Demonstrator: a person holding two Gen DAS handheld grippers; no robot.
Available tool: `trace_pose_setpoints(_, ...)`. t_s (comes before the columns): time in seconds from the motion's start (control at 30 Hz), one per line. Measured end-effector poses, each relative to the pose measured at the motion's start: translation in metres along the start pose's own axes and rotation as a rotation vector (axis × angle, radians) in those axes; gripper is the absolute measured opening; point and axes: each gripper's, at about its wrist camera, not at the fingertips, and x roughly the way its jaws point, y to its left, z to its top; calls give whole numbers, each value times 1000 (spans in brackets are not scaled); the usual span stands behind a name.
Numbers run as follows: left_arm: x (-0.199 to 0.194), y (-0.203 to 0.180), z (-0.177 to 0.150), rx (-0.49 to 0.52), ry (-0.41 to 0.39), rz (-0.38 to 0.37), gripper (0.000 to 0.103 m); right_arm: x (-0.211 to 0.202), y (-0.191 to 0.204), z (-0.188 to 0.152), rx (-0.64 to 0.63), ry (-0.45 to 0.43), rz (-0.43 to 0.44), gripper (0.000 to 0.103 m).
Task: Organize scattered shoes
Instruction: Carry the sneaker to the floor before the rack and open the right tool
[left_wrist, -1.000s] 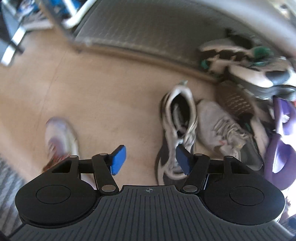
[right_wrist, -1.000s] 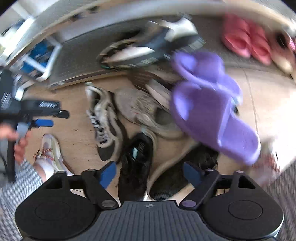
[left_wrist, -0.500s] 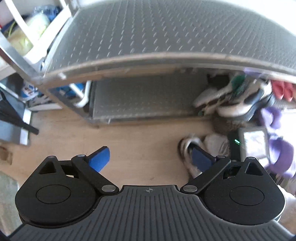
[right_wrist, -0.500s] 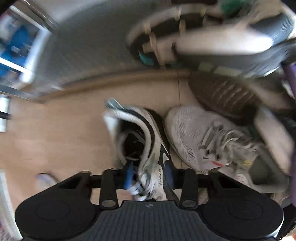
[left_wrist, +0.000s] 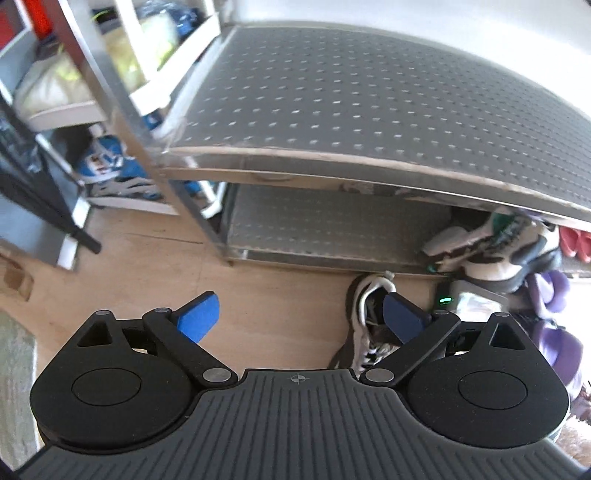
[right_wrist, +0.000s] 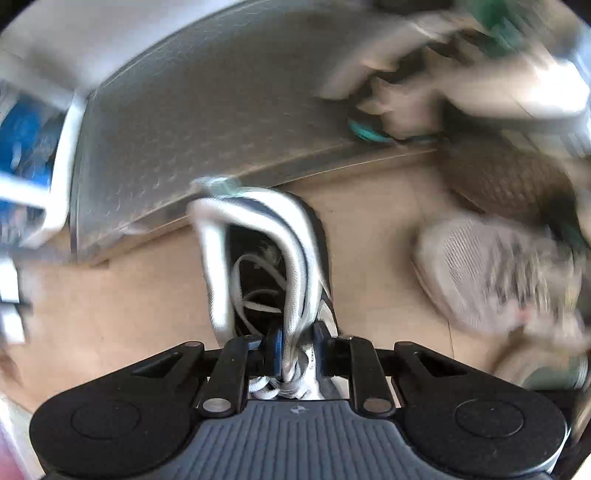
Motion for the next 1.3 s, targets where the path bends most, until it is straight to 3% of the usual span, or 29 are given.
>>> trace_pose_setpoints(0.13, -1, 6, 1, -3, -7, 3, 98, 1, 16, -1, -86, -2, -52, 19)
trace_pose_setpoints(0.37, 3, -6, -2, 36, 3, -7, 98, 6, 23, 4, -61, -28, -114, 14)
trace_pose_setpoints(0.5, 6, -13, 0, 42, 4, 12, 98, 3, 22, 6, -48, -38, -136, 17)
trace_pose_setpoints(0.53, 6, -16, 2, 45, 2, 11, 98, -6, 14, 3, -48, -34, -122, 18)
trace_pose_setpoints(0.63, 4, -25, 5, 55, -5, -2, 98, -32, -10, -6, -48, -21, -80, 62)
trace_pose_setpoints(0.77, 4, -40, 2, 103, -7, 3, 99, -66, -42, -17, -48, -3, -25, 67)
trace_pose_setpoints(1.03, 23, -80, -21, 274, 39, 37, 99, -136, -105, -40, -47, 32, 87, 67)
trace_pose_setpoints(1.1, 29, -90, -27, 318, 50, 52, 99, -171, -134, -47, -56, -8, 100, 69)
trace_pose_setpoints(1.2, 39, -110, -40, 382, 77, 58, 99, -222, -183, -61, -60, -125, 113, 82)
trace_pose_setpoints(1.3, 47, -125, -49, 415, 99, 55, 99, -244, -222, -67, -58, -250, 104, 85)
